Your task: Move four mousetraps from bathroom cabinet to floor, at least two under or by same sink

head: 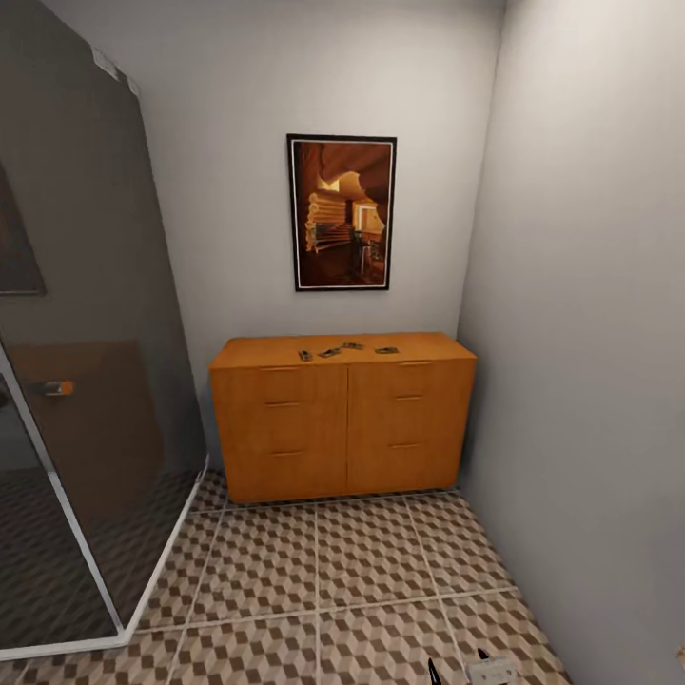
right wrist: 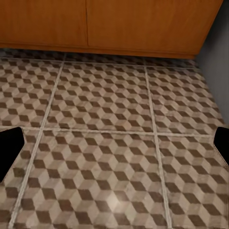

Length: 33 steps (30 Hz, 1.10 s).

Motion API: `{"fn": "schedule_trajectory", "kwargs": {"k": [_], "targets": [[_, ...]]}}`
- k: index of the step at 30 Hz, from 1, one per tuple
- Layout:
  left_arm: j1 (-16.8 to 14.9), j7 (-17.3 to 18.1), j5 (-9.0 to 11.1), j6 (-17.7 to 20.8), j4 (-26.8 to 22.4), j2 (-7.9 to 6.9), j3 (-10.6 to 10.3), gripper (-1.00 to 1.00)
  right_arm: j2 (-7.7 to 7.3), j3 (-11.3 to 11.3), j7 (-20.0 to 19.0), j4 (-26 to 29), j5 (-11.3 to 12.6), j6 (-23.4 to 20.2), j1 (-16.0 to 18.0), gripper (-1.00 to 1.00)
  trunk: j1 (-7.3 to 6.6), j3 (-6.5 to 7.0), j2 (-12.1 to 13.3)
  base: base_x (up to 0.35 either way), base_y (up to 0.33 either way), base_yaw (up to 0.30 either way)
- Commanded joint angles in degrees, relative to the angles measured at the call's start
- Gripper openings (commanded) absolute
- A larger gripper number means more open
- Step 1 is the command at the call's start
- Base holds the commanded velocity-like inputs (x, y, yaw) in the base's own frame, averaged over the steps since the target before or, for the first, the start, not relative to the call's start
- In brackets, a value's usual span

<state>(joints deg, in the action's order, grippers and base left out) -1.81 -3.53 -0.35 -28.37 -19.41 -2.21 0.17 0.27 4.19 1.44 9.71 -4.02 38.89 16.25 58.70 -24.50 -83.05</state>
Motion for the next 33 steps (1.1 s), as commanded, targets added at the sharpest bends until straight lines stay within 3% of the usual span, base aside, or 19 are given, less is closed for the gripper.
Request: {"fn": "schedule_trajectory", "kwargs": {"k": [1, 24, 33], "targets": [[0.0, -0.2, 0.0, -0.2, 0.0, 0.01, 0.0, 1.0, -0.01, 0.1, 0.2, 0.0, -0.2, 0.1, 0.1, 1.0, 0.03, -0.06, 0.0, 0.281, -0.159, 0.0], [0.0, -0.2, -0.1, -0.2, 0.0, 0.01, 0.0, 1.0, 0.02, 0.2, 0.1, 0.0, -0.2, 0.1, 0.0, 1.0, 0.03, -0.06, 0.0, 0.273, -0.042, 0.001], [0.0, -0.2, -0.1, -0.2, 0.0, 0.01, 0.0, 1.0, 0.09, 0.2, 0.1, 0.0, -0.2, 0.1, 0.1, 1.0, 0.03, -0.06, 0.0, 0.081, 0.0, 0.063]]}}
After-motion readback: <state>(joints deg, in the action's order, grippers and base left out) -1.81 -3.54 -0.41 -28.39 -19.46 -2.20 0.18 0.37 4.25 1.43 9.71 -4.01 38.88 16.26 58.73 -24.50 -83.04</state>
